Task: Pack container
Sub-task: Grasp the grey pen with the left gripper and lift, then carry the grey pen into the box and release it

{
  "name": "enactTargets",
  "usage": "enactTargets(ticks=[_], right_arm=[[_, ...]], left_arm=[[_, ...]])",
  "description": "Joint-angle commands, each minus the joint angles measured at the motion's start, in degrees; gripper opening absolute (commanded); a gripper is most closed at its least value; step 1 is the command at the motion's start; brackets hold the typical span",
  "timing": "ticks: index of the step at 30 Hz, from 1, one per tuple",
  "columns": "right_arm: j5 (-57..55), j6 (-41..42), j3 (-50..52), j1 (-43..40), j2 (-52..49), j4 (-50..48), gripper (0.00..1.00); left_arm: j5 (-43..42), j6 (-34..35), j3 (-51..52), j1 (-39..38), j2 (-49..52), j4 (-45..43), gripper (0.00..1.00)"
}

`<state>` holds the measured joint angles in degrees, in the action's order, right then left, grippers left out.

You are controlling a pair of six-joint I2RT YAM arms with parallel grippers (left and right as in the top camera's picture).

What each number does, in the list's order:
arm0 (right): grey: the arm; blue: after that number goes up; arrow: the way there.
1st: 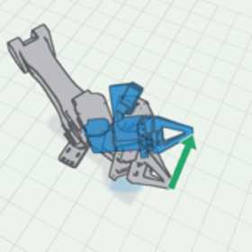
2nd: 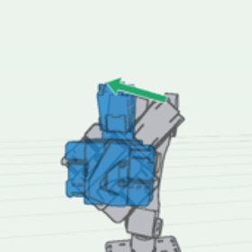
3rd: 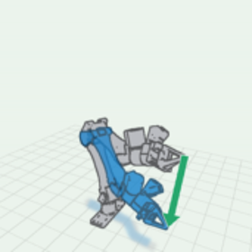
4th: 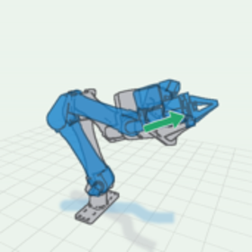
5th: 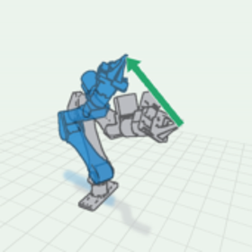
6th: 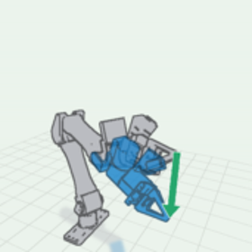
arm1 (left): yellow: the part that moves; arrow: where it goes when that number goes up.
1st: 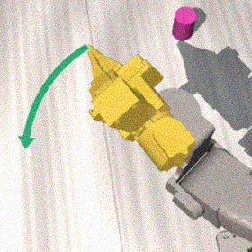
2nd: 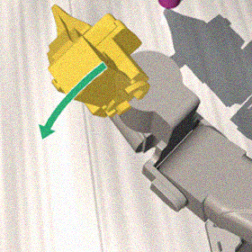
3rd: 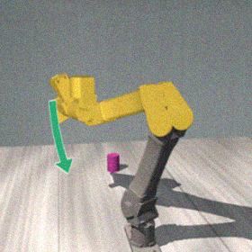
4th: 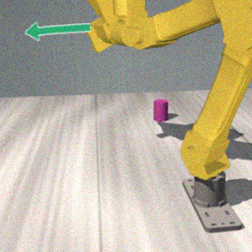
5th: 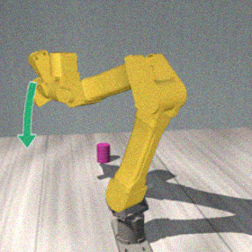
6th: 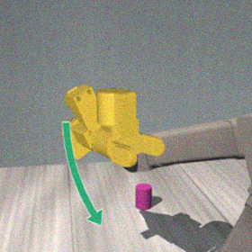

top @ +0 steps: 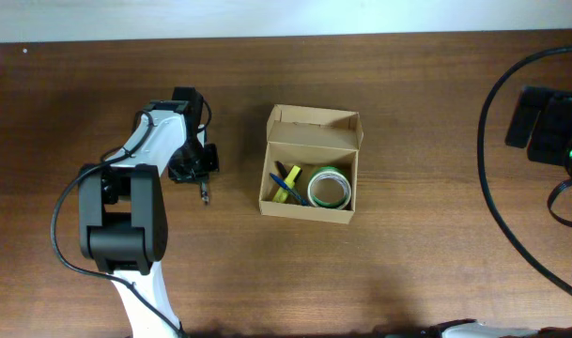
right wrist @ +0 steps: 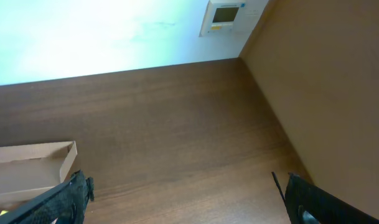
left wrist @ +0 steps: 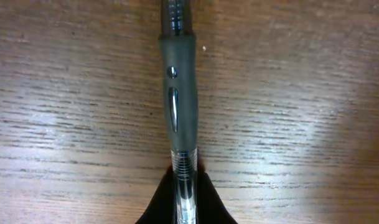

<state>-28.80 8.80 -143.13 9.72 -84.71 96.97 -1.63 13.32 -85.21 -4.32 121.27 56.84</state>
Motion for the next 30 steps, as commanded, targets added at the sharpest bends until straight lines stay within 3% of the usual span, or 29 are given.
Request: enactTargets(ticks=[1,11,16,21,30], right_arm=[[0.4,0.0,0.1,-0.4,0.0,0.3,0.99],[0.3,0.0,0.1,-0.4,0.0,0.3,0.99],[0.3,0.0,0.1,-0.4,0.0,0.3,0.99],[0.3,0.0,0.1,-0.4,0.0,0.3,0.99],[0.3,0.0,0.1,-0.4,0.0,0.3,0.99]], left_arm=[[1.0,-0.2,0.5,0.0,0.5,-2.6,0.02],[1.9,-12.2,-12.3,-2.5,-9.6,1.4,0.02],[0.9,-25.0,-19.9,-6.6,-17.7,2.7,0.02],[-5.5,-41.2,-21.9,-12.3,-23.2,2.7,0.02],[-18.7,-59.6,-21.2,-20.4,-22.2,6.1,0.02]])
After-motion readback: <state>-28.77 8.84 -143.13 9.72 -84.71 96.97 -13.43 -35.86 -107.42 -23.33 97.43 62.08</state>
